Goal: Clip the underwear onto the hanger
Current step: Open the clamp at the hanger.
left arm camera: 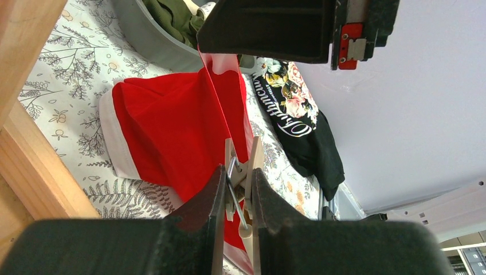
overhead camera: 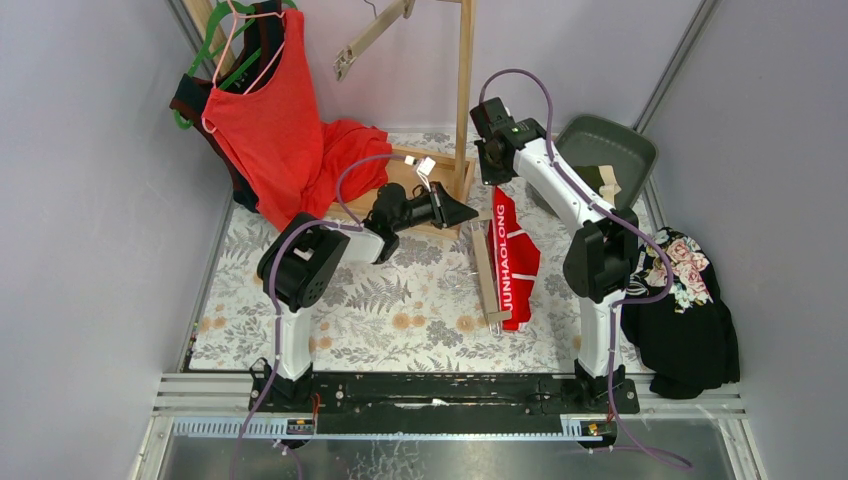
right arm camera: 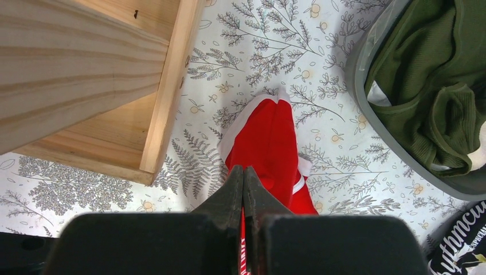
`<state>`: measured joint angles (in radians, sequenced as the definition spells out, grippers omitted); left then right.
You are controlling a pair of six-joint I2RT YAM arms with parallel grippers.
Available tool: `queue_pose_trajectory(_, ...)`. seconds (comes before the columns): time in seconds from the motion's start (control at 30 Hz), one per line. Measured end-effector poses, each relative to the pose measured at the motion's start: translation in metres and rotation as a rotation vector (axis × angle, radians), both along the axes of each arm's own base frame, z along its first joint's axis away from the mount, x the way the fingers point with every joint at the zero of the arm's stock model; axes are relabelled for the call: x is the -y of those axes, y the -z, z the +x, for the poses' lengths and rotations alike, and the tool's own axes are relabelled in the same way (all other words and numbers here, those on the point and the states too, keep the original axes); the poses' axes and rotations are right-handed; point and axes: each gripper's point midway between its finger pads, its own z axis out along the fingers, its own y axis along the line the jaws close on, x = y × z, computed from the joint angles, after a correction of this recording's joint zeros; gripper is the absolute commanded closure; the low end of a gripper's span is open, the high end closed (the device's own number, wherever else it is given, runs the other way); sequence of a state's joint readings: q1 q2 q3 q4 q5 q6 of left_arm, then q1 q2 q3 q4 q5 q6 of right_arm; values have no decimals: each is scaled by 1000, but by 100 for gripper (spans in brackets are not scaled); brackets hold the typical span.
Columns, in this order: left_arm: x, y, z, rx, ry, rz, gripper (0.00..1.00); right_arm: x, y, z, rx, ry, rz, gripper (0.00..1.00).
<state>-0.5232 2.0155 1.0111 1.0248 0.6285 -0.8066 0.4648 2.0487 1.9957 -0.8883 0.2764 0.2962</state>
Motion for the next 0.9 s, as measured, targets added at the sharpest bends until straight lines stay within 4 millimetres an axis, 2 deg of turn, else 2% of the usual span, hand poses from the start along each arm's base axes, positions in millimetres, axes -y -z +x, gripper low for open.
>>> queue_pose_trajectory(0.47, 10, -6, -1, 30, 11, 8, 100, -3, 1, 6, -2, -5, -4, 100)
queue_pose_trajectory(0.9, 9, -3, 1, 22, -3, 25, 100, -2, 1, 6, -4, -6, -11, 100)
